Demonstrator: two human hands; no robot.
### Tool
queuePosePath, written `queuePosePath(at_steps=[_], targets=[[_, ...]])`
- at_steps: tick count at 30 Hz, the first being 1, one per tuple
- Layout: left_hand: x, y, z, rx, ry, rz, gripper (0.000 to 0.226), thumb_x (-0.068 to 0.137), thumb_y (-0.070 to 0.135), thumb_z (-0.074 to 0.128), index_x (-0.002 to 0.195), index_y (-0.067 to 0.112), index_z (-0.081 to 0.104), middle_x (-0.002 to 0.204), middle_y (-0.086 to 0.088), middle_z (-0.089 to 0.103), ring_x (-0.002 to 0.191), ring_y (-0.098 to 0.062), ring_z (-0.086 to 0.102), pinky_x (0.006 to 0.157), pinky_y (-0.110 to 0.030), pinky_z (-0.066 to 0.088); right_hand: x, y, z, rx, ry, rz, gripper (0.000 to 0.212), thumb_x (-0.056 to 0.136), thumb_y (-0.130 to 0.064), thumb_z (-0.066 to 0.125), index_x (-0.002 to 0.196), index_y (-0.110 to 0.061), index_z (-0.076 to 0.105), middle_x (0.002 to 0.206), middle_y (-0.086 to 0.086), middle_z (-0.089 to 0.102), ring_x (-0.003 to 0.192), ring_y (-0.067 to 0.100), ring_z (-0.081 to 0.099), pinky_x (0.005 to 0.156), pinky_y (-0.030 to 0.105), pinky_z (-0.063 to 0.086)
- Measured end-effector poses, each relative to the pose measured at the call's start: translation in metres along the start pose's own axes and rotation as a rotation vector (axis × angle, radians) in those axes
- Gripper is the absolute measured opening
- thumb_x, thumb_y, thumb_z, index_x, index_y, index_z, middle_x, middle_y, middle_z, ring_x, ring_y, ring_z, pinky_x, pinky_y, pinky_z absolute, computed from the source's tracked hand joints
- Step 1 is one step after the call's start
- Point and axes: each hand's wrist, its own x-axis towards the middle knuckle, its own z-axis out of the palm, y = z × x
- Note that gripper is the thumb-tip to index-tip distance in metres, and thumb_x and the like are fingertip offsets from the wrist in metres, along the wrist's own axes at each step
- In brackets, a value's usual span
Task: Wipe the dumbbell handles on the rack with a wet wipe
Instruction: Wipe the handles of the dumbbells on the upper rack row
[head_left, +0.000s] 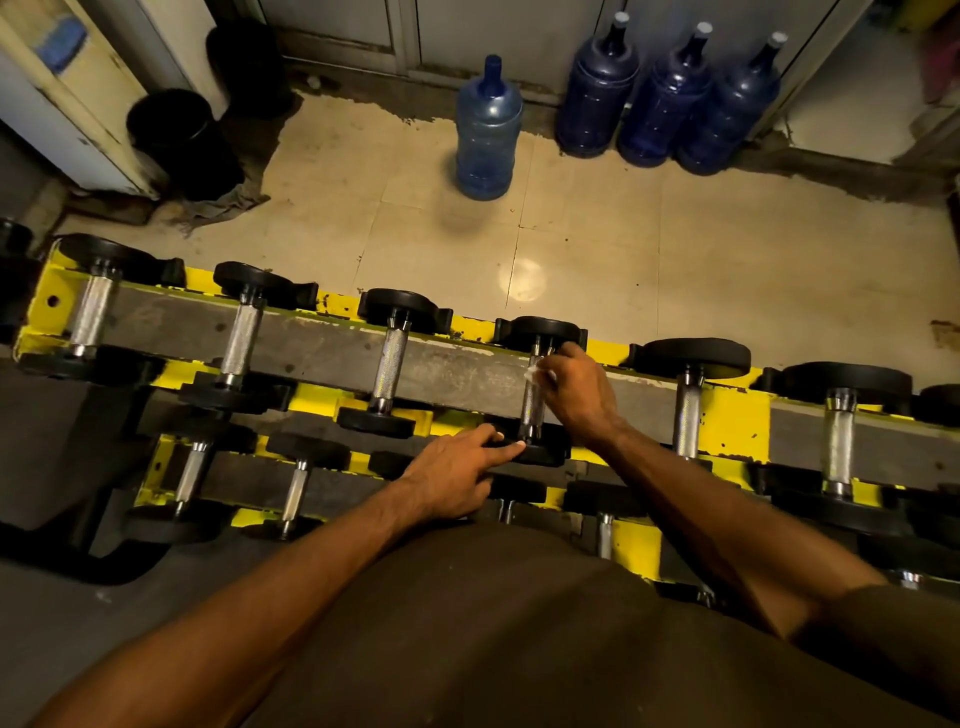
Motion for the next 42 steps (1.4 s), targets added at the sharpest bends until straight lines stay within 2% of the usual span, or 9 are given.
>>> queuePosePath(at_steps=[6, 10, 12, 16, 21, 25, 31, 36, 42], targets=[[-0.003, 0.001, 0.0, 0.05, -0.03, 0.027, 0.072, 0.1, 0.031, 0.055, 0.16, 0.038, 0.015, 0.157, -0.004, 0.029, 0.138, -0.02, 0.038, 0.11, -0.036, 0.041, -0.007, 0.002, 0.0, -0.154, -0.558, -0.352, 0.019, 0.096, -0.029, 0.06, 0.108, -0.014, 0.061, 0.11, 0.002, 0.051, 0.095, 0.017, 0.056, 0.071, 0.023, 0.047], [-0.005, 0.001, 0.001, 0.065, -0.026, 0.028, 0.074, 0.099, 0.031, 0.055, 0.16, 0.036, 0.014, 0.158, -0.005, 0.027, 0.139, -0.021, 0.037, 0.112, -0.036, 0.04, 0.012, -0.005, -0.004, -0.03, -0.39, -0.164, 0.015, 0.096, -0.013, 0.057, 0.111, -0.014, 0.057, 0.108, 0.001, 0.056, 0.097, 0.019, 0.059, 0.076, 0.029, 0.052], [-0.005, 0.003, 0.001, 0.068, -0.03, 0.028, 0.074, 0.099, 0.031, 0.056, 0.16, 0.036, 0.014, 0.159, -0.004, 0.026, 0.14, -0.021, 0.037, 0.112, -0.036, 0.04, 0.012, -0.01, 0.0, -0.172, -0.312, -0.193, 0.013, 0.097, -0.018, 0.058, 0.11, -0.014, 0.057, 0.106, 0.0, 0.055, 0.095, 0.018, 0.061, 0.071, 0.025, 0.051], [-0.003, 0.002, 0.0, 0.065, -0.034, 0.04, 0.071, 0.098, 0.031, 0.056, 0.159, 0.036, 0.02, 0.157, -0.004, 0.029, 0.137, -0.022, 0.04, 0.109, -0.039, 0.043, 0.007, -0.032, 0.001, -0.485, -0.604, -0.483, 0.022, 0.093, -0.03, 0.063, 0.109, -0.015, 0.066, 0.109, 0.002, 0.054, 0.092, 0.015, 0.059, 0.07, 0.026, 0.051], [-0.003, 0.003, -0.001, 0.091, -0.038, 0.044, 0.074, 0.099, 0.032, 0.056, 0.16, 0.036, 0.015, 0.158, -0.004, 0.027, 0.138, -0.02, 0.039, 0.109, -0.037, 0.043, 0.023, -0.039, -0.009, -0.586, -0.388, -0.394, 0.027, 0.091, -0.022, 0.068, 0.115, -0.01, 0.065, 0.121, 0.006, 0.053, 0.098, 0.022, 0.06, 0.078, 0.034, 0.056], [-0.003, 0.002, -0.002, 0.085, -0.035, 0.051, 0.07, 0.099, 0.031, 0.056, 0.159, 0.035, 0.021, 0.153, -0.005, 0.033, 0.133, -0.021, 0.043, 0.106, -0.037, 0.045, 0.01, -0.04, 0.0, -0.587, -0.574, -0.575, 0.026, 0.092, -0.025, 0.066, 0.115, -0.013, 0.065, 0.116, 0.004, 0.054, 0.103, 0.02, 0.058, 0.072, 0.028, 0.048], [-0.006, 0.002, 0.001, 0.062, -0.032, 0.037, 0.074, 0.099, 0.031, 0.055, 0.16, 0.037, 0.013, 0.16, -0.003, 0.025, 0.14, -0.02, 0.036, 0.111, -0.035, 0.04, 0.004, -0.007, -0.002, -0.253, -0.154, -0.275, 0.024, 0.096, -0.025, 0.062, 0.113, -0.01, 0.069, 0.118, 0.006, 0.059, 0.102, 0.019, 0.06, 0.086, 0.031, 0.054], [-0.005, 0.001, -0.001, 0.068, -0.032, 0.04, 0.073, 0.1, 0.031, 0.055, 0.16, 0.037, 0.014, 0.159, -0.003, 0.027, 0.139, -0.019, 0.037, 0.11, -0.035, 0.041, -0.019, 0.005, 0.008, -0.229, -0.305, -0.371, 0.02, 0.096, -0.028, 0.062, 0.106, -0.014, 0.072, 0.107, 0.004, 0.062, 0.087, 0.01, 0.056, 0.069, 0.018, 0.04], [-0.006, 0.003, 0.001, 0.049, -0.028, 0.025, 0.073, 0.1, 0.031, 0.055, 0.16, 0.036, 0.015, 0.159, -0.003, 0.027, 0.139, -0.019, 0.037, 0.112, -0.035, 0.039, -0.012, -0.001, 0.018, 0.5, 0.147, 0.395, 0.009, 0.092, -0.023, 0.069, 0.097, -0.017, 0.073, 0.083, -0.007, 0.068, 0.078, 0.005, 0.064, 0.063, 0.017, 0.049]])
